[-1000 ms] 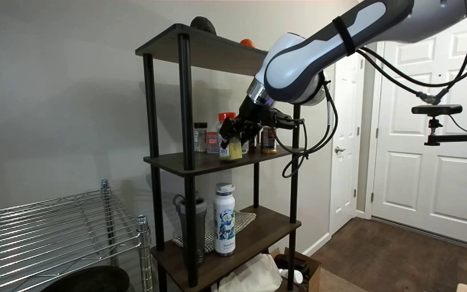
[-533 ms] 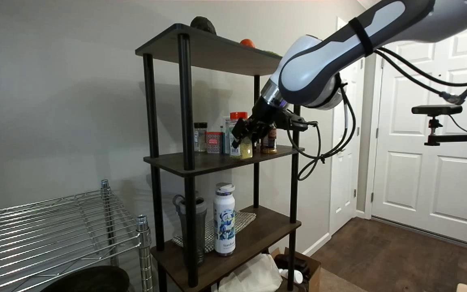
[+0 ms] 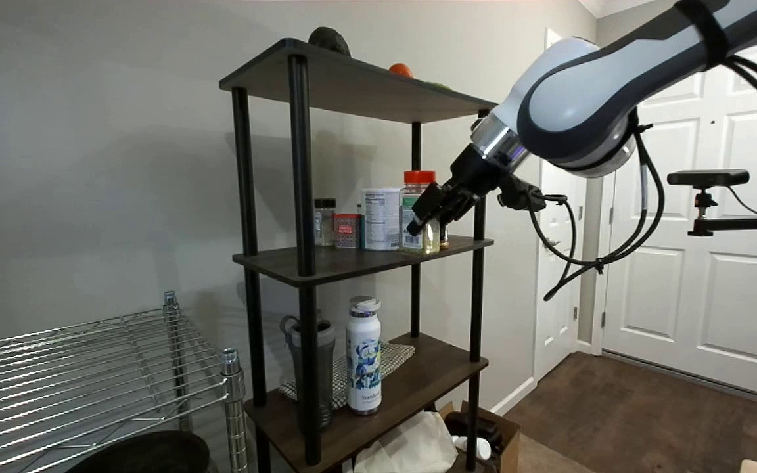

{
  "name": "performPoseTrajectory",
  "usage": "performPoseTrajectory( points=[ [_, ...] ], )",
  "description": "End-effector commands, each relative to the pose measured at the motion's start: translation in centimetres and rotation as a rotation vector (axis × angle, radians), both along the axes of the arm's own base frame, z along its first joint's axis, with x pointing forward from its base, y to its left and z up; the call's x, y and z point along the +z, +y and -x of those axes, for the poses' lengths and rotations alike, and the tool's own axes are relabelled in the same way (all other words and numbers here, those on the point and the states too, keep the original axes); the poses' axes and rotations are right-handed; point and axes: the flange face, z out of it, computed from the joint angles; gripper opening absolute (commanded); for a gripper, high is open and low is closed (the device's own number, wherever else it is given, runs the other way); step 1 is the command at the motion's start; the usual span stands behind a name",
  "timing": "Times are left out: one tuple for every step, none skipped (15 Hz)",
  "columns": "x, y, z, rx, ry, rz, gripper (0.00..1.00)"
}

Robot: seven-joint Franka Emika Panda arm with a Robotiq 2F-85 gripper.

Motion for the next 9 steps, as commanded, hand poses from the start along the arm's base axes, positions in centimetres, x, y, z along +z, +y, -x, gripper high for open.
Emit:
performPoseTrajectory(
  points=[
    [1.7, -0.4, 3.9, 0.039, -0.081, -0.02, 0.42],
    [2.4, -0.6, 4.5, 0.044, -0.096, -0.027, 0.42],
    [3.1, -0.6, 5.1, 0.044, -0.112, -0.034, 0.42],
    [3.9, -0.7, 5.7, 0.045, -0.132, -0.041, 0.42],
    [4.8, -0.7, 6.2, 0.045, -0.151, -0.046, 0.42],
    [5.7, -0.8, 6.6, 0.042, -0.171, -0.049, 0.42],
    [6.5, -0.8, 6.9, 0.038, -0.188, -0.05, 0.42],
    [7.3, -0.9, 7.1, 0.037, -0.204, -0.051, 0.42],
    [8.0, -0.9, 7.5, 0.036, -0.218, -0.047, 0.42]
  ],
)
